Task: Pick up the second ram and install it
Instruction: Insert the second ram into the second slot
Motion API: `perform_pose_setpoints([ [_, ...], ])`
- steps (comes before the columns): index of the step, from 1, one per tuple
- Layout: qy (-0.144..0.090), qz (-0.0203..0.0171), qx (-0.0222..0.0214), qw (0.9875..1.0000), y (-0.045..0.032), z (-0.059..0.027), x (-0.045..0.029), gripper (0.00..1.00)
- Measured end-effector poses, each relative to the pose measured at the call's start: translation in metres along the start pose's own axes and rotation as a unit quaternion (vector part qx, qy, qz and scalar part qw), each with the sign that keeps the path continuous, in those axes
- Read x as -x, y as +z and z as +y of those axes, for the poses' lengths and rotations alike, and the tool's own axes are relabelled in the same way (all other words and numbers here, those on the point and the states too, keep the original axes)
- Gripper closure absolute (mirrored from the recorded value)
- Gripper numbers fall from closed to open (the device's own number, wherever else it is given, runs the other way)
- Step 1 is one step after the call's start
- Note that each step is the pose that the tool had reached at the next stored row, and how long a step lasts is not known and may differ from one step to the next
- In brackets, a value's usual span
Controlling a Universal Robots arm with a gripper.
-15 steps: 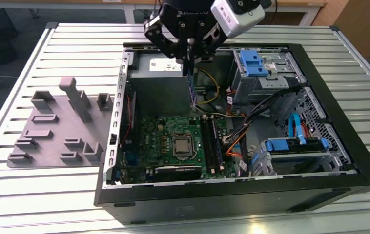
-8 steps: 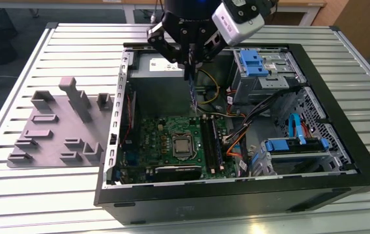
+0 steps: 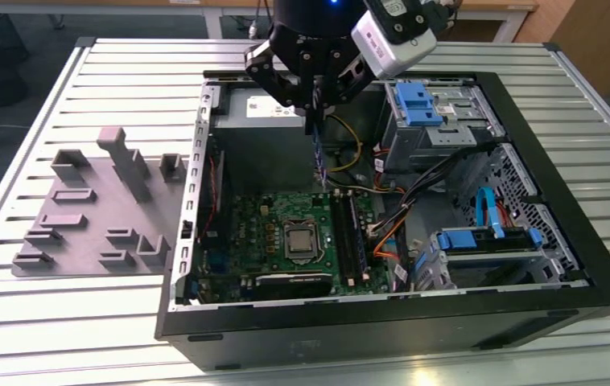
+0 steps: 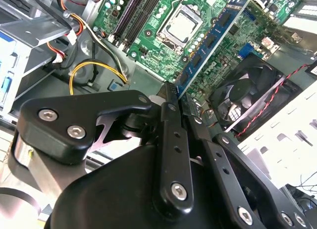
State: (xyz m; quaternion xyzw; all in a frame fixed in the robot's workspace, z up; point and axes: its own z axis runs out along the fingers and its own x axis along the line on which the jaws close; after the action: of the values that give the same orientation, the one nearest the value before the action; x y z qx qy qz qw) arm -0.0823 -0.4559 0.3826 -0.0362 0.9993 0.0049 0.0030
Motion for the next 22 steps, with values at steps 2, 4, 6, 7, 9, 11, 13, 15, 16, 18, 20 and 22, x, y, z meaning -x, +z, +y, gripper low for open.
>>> perform_pose_setpoints([
  [2, 0.0, 0.0, 0.0, 1.0, 0.0, 0.0, 0.0, 0.86],
  [4, 0.0, 0.0, 0.0, 1.0, 0.0, 0.0, 0.0, 0.86],
  [6, 0.0, 0.0, 0.0, 1.0, 0.0, 0.0, 0.0, 0.86],
  [7, 0.0, 0.0, 0.0, 1.0, 0.0, 0.0, 0.0, 0.86],
  [9, 0.0, -0.0001, 0.0013, 1.0, 0.0002, -0.0001, 0.0, 0.86],
  [11, 0.0, -0.0006, 0.0078, 1.0, 0.001, 0.0, 0.0001, 0.86],
  [13, 0.0, -0.001, 0.0134, 0.9999, 0.0026, -0.0002, 0.0, 0.86],
  [15, 0.0, -0.0011, 0.0135, 0.9999, 0.0044, -0.0005, -0.0001, 0.86],
  [16, 0.001, -0.001, 0.0134, 0.9999, 0.0055, -0.0005, 0.0, 0.86],
  [18, 0.001, -0.001, 0.0134, 0.9999, 0.0089, -0.0006, 0.0003, 0.86],
  [20, 0.003, -0.001, 0.0134, 0.9999, 0.0124, -0.0007, 0.001, 0.86],
  [22, 0.004, -0.0011, 0.0134, 0.9999, 0.0157, -0.0009, 0.0015, 0.86],
])
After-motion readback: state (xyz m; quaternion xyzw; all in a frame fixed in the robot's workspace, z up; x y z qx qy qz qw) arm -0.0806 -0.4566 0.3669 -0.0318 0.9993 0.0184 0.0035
